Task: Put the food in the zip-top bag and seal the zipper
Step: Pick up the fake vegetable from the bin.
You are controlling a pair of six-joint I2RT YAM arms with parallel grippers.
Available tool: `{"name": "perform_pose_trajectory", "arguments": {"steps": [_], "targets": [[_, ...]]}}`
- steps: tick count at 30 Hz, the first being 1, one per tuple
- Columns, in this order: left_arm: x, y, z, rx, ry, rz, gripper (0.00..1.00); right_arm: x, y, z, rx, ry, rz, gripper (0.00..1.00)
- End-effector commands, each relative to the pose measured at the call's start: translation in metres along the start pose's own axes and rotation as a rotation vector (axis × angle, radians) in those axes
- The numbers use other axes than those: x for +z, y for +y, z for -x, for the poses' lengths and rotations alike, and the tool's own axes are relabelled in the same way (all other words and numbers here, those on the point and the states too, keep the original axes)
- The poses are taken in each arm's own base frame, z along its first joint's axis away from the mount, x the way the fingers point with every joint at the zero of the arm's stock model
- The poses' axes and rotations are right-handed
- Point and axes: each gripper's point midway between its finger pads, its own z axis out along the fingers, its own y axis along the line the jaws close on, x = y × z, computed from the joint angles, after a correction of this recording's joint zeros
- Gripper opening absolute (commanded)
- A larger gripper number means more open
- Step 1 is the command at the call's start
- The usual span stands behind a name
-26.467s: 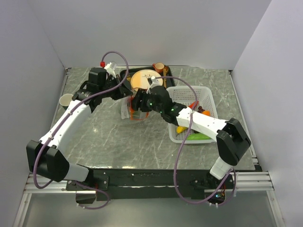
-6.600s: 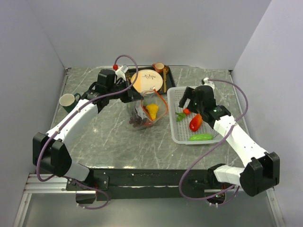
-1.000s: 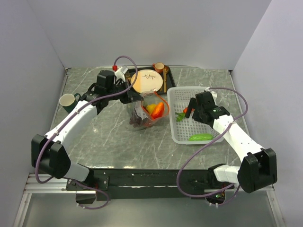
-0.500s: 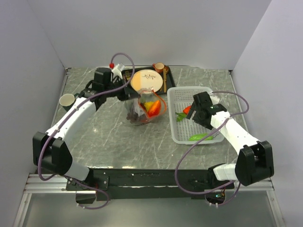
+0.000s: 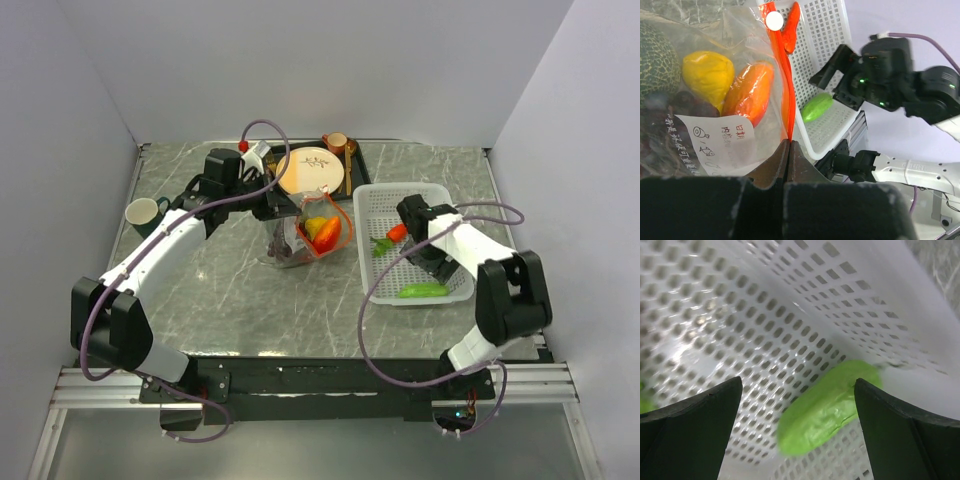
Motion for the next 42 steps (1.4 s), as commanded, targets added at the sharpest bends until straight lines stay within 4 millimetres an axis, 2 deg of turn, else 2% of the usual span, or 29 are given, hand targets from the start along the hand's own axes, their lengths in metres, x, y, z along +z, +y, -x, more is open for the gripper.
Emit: {"name": "perform_pose_trajectory", "arguments": {"steps": [1,12,17,22,30,35,39,42], "targets": [[-0.009,-0.027,0.016,0.063,-0.045,-0.07,0.01,0.01,-0.006,-0.007,0.043,0.027,-0.058,1.0],[-0.009,-0.026,0.017,0.064,-0.047,-0.064,0.01,0.017,0.006,-0.028,0.043,0.104,0.04,1.0],[-0.009,-0.027,0.017,0.065,-0.051,-0.063,0.01,0.0,0.023,-0.017,0.042,0.074,0.18,1.0],[-0.01,-0.025,0.016,0.061,-0.049,-0.056,0.01,-0.009,0.04,-0.017,0.016,0.108,0.253,1.0],[-0.012,-0.024,0.013,0.064,-0.05,-0.049,0.01,-0.011,0.044,-0.038,0.025,0.179,0.322,1.0],[-0.011,-0.024,0.013,0.061,-0.048,-0.055,0.01,-0.015,0.047,-0.041,0.031,0.181,0.361,1.0],[-0.012,-0.025,0.013,0.06,-0.053,-0.057,0.01,-0.009,0.05,-0.045,0.036,0.178,0.377,1.0],[-0.013,-0.025,0.014,0.065,-0.056,-0.051,0.01,-0.006,0.055,-0.038,0.047,0.139,0.394,1.0]]}}
